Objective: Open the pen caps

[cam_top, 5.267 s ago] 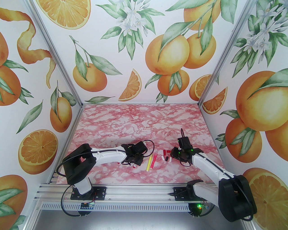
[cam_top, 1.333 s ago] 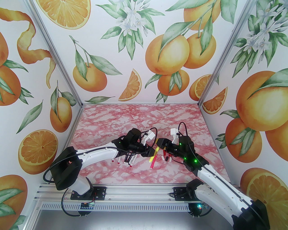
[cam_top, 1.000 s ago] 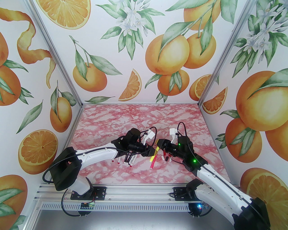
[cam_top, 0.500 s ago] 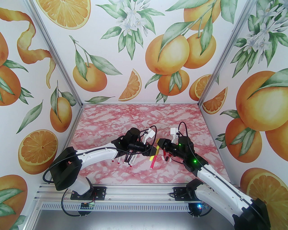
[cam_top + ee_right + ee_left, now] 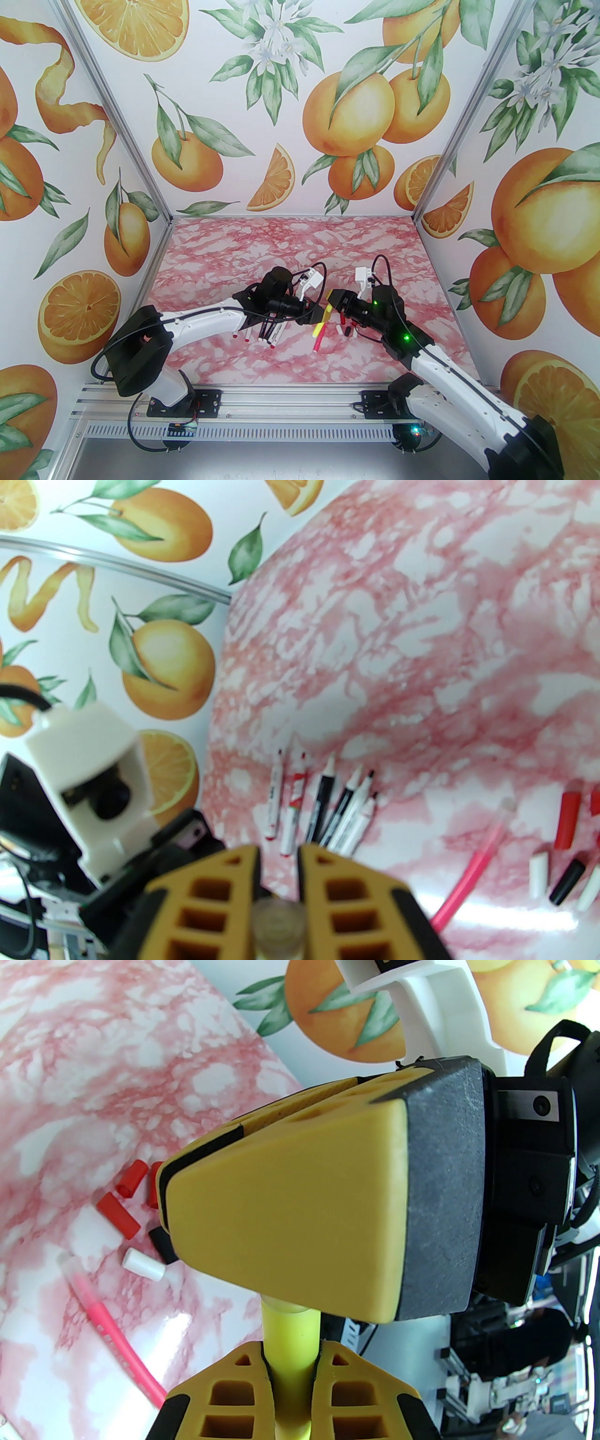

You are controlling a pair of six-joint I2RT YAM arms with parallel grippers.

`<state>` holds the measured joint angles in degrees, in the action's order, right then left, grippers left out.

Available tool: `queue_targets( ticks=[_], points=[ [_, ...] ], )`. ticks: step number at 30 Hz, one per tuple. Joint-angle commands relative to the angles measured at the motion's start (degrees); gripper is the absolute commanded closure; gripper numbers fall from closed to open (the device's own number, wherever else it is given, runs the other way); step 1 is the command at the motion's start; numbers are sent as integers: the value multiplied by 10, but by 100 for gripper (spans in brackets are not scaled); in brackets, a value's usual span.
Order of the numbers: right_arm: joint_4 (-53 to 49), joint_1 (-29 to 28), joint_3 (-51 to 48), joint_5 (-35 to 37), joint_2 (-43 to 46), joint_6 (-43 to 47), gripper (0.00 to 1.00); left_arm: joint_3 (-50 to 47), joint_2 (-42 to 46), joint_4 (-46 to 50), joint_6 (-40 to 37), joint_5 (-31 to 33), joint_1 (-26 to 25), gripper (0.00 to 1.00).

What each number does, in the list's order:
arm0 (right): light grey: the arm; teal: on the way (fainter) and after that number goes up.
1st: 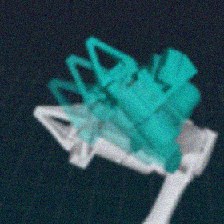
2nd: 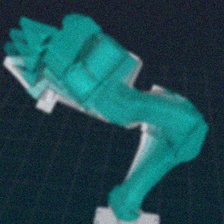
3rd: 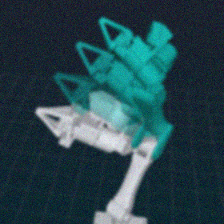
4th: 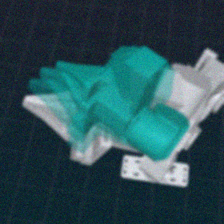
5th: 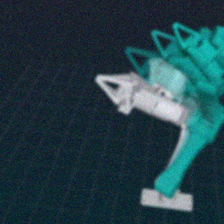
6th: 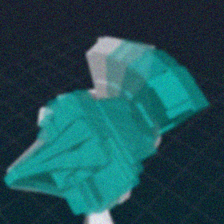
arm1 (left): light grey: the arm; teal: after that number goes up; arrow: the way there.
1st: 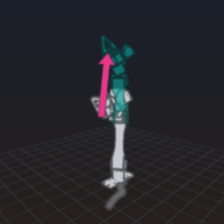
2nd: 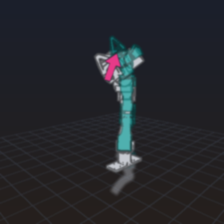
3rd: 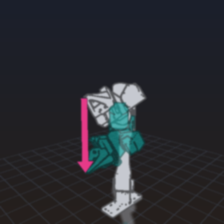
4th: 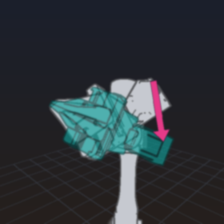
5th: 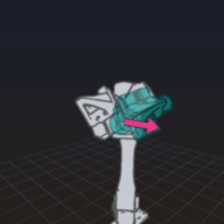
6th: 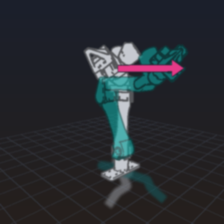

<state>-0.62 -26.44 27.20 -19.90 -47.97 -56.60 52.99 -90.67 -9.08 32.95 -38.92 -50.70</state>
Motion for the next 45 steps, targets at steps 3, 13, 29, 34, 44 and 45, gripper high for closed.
queue_targets(
  ticks=[3, 13, 29, 34, 44, 45],
  points=[
    [19, 60, 27, -14, 6, -3, 96, -28, 30, -1, -30, -34, -21, 100],
    [60, 127, 53, -51, -14, 12, 98, -42, 18, -30, -13, -60, -52, 100],
    [-348, 131, 81, 195, -64, 198, 92, 11, 62, 230, -97, 186, -25, 100],
    [-351, 131, 46, 195, -90, 199, 89, 5, 67, 230, -99, 195, -25, 100],
    [-306, 132, 4, 196, -149, 195, 86, 10, 58, 246, -107, 214, -26, 100],
    [-301, 133, 4, 194, -159, 196, 86, 10, 58, 247, -110, 217, -26, 100]
  ],
)
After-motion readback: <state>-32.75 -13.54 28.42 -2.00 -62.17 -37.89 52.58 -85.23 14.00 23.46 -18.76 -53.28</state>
